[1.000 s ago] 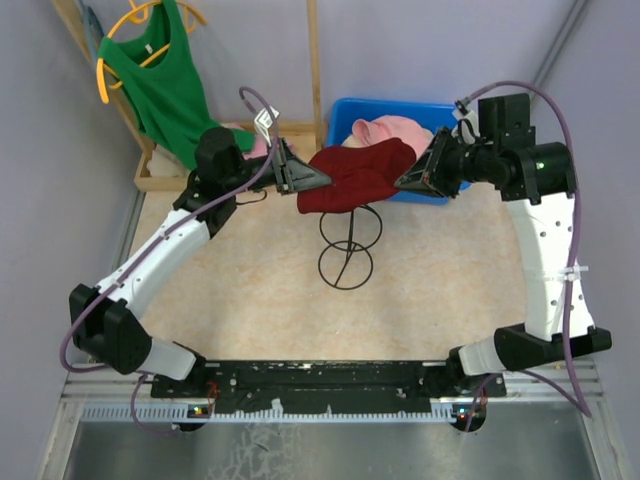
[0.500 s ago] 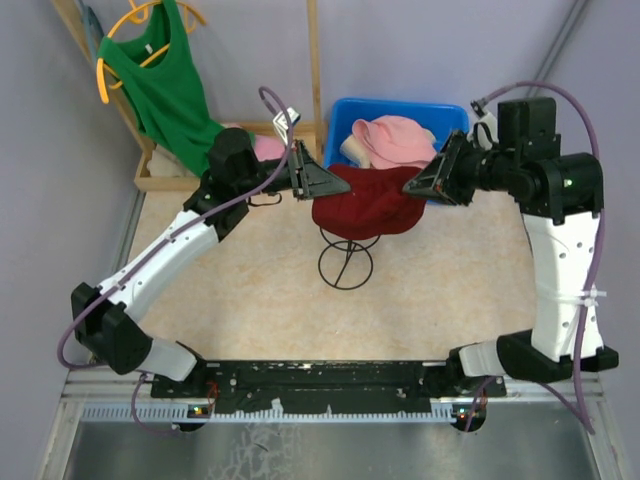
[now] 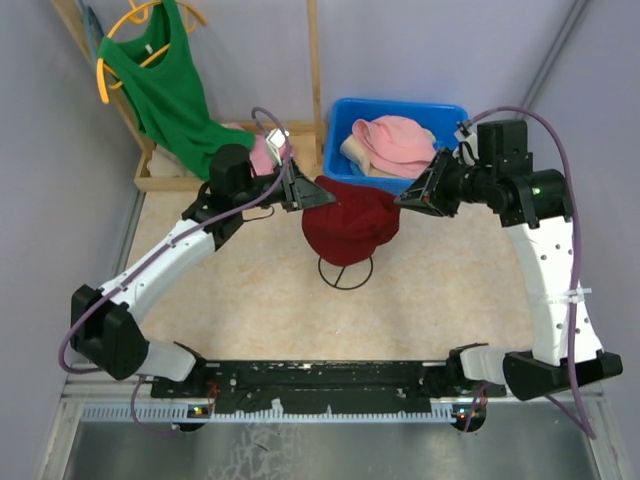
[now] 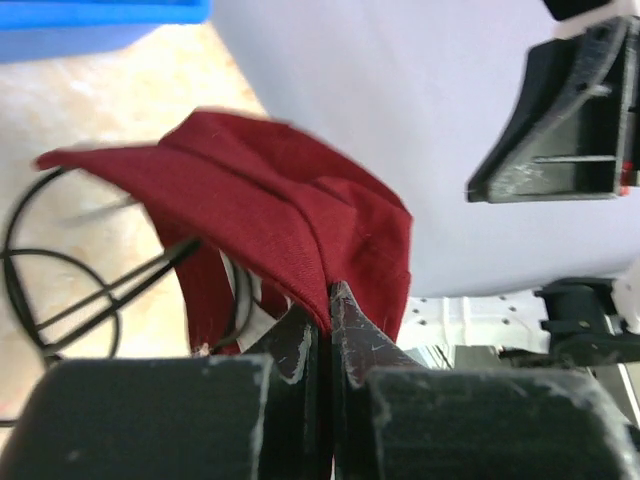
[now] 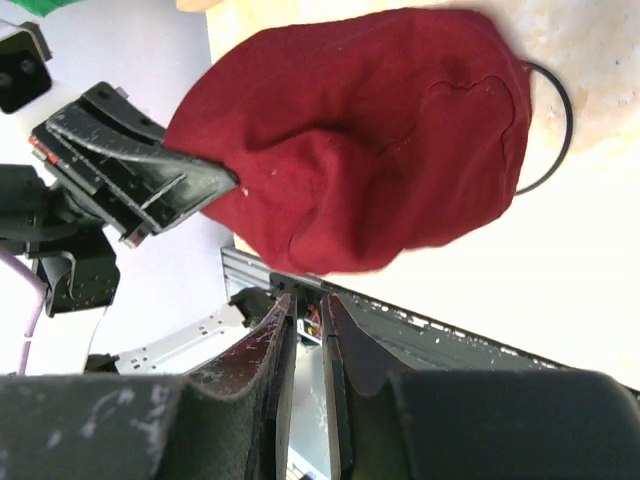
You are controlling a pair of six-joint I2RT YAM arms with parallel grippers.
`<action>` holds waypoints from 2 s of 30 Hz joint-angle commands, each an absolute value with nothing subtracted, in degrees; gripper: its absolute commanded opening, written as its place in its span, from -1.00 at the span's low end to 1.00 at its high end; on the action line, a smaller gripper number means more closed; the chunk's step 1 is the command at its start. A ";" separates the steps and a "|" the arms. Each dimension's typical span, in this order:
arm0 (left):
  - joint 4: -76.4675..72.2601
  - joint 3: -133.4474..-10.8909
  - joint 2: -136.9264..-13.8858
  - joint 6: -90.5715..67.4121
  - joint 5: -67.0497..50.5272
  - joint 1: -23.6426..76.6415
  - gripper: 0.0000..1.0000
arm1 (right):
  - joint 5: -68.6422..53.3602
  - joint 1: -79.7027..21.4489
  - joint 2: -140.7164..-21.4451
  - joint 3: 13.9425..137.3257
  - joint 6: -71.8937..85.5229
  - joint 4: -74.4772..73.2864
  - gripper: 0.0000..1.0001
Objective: Stack the hats
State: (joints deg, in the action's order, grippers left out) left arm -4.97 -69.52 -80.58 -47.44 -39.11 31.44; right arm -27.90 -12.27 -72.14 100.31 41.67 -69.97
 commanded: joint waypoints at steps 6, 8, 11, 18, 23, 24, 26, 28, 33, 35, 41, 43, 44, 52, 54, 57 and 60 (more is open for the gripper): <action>-9.93 -65.70 -80.92 -42.78 -37.90 21.92 -1.00 | -28.37 -14.75 -74.08 97.82 42.52 -56.71 -0.58; -12.33 -63.18 -80.52 -43.56 -38.18 19.49 -1.00 | -27.68 -15.07 -74.31 98.27 41.92 -56.94 -0.40; -15.92 -60.46 -81.90 -45.02 -39.10 18.08 -1.00 | -25.50 -14.97 -73.25 97.24 40.27 -57.85 0.01; -24.58 -53.29 -84.57 -48.26 -41.62 17.19 -1.00 | -33.54 -7.93 -64.32 79.27 42.54 -45.62 0.22; -28.30 -47.90 -84.20 -48.78 -42.87 16.49 -1.00 | -37.95 -5.54 -61.22 70.42 43.50 -37.57 0.22; -28.27 -46.99 -84.20 -48.78 -43.42 16.28 -1.00 | -38.60 -5.54 -61.13 68.90 43.66 -36.38 0.23; -28.13 -45.00 -84.20 -48.56 -43.84 15.86 -1.00 | -39.25 -5.54 -60.75 66.04 44.41 -33.44 0.23; -28.66 -42.82 -84.25 -48.36 -43.53 15.10 -1.00 | -41.00 -5.54 -60.59 63.02 45.29 -30.61 0.23; -32.85 -38.15 -87.08 -51.15 -44.03 13.54 -1.00 | -42.67 -5.54 -60.38 55.53 47.31 -24.41 0.22; -34.87 -37.15 -88.95 -52.11 -44.59 13.53 -1.00 | -42.67 -5.54 -60.07 53.49 47.88 -21.83 0.22; -47.64 -32.88 -96.13 -56.86 -46.50 13.62 -1.00 | -43.67 -5.54 -60.35 50.23 50.51 -14.88 0.23; -56.30 -31.12 -98.90 -61.58 -47.91 13.86 -1.00 | -43.60 -5.54 -60.95 50.71 49.80 -15.47 0.22; -60.43 -30.44 -99.93 -63.71 -48.64 14.03 -1.00 | -43.53 -5.54 -61.23 50.94 49.61 -15.78 0.22; -61.65 -30.92 -96.88 -65.59 -48.77 13.49 -0.62 | -44.57 -5.52 -62.40 46.79 49.91 -10.63 0.21; -60.08 -32.07 -95.75 -65.05 -48.82 13.45 -0.51 | -44.97 -5.54 -62.27 44.25 51.15 -6.58 0.21; -59.02 -33.54 -95.36 -64.89 -48.99 13.36 -0.35 | -45.28 -5.53 -62.39 40.85 53.48 -1.54 0.21; -60.65 -33.50 -95.36 -66.38 -49.10 12.95 -0.32 | -45.43 -5.47 -63.72 38.92 54.08 0.78 0.22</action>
State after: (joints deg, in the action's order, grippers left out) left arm -59.09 -32.27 -96.51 -65.69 -48.07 13.58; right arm -43.88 -5.48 -62.57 40.05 52.23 -7.40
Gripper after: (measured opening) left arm 0.327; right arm 0.608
